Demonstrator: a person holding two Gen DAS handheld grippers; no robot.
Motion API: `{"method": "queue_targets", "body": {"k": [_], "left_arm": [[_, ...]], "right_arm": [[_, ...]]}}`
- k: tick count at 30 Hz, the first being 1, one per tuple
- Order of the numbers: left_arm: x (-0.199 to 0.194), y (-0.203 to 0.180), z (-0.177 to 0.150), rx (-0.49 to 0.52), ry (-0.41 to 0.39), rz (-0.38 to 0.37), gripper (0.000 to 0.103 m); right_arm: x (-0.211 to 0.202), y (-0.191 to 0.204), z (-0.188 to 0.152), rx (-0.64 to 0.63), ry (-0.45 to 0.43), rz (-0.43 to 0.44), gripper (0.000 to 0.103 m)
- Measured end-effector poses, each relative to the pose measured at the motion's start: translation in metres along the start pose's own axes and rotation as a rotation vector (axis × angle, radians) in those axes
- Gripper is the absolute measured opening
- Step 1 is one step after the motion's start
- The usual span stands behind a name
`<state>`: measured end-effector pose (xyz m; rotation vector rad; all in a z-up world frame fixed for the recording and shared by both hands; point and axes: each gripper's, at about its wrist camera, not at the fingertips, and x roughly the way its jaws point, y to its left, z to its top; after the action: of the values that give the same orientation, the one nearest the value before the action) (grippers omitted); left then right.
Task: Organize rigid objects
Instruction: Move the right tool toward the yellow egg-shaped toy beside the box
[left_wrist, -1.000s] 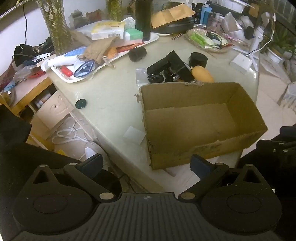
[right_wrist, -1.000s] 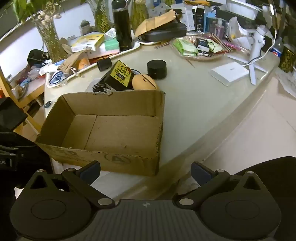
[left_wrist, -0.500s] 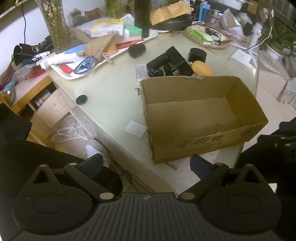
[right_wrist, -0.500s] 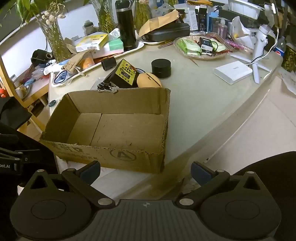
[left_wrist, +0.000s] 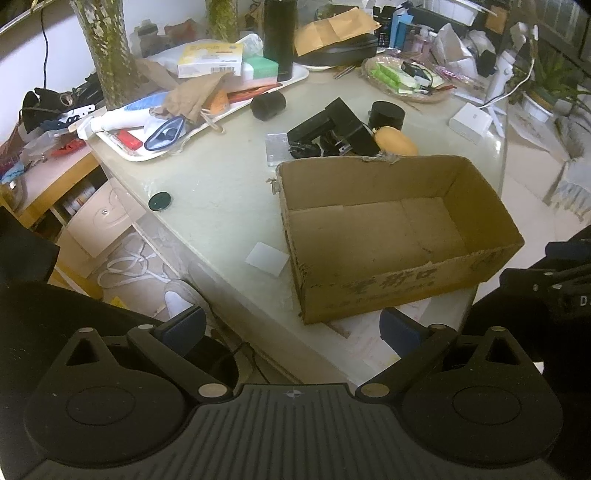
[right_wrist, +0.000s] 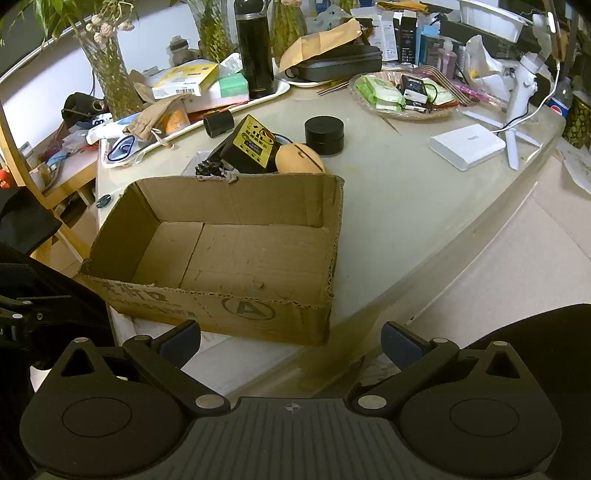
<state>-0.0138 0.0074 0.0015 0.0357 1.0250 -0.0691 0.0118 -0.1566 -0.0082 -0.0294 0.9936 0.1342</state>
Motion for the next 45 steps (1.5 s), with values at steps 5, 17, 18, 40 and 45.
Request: {"method": "queue_targets", "body": {"k": [5,17,18,40,45], "left_arm": [[0.000,-0.001,-0.003,0.003,0.001,0.013,0.103],[-0.008,-0.008,-0.006,0.044,-0.049,-0.042,0.103],[-0.008,-0.009,-0.007,0.047,-0.056,-0.042,0.103],[-0.004,-0.018,0.026,0.093,-0.127,-0.114,0.102],[-0.009,-0.015,0.041,0.087,-0.166,-0.105,0.103]], "right_arm": [[0.000,0.001,0.000,-0.001,0.000,0.001,0.103],[-0.001,0.007,0.003,-0.039,0.001,-0.010,0.103],[-0.001,0.007,0.003,-0.040,0.001,-0.010,0.103],[-0.022,-0.010,0.049,-0.055,-0.069,0.018,0.103],[-0.028,-0.021,0.071,-0.046,-0.108,0.033,0.103]]}}
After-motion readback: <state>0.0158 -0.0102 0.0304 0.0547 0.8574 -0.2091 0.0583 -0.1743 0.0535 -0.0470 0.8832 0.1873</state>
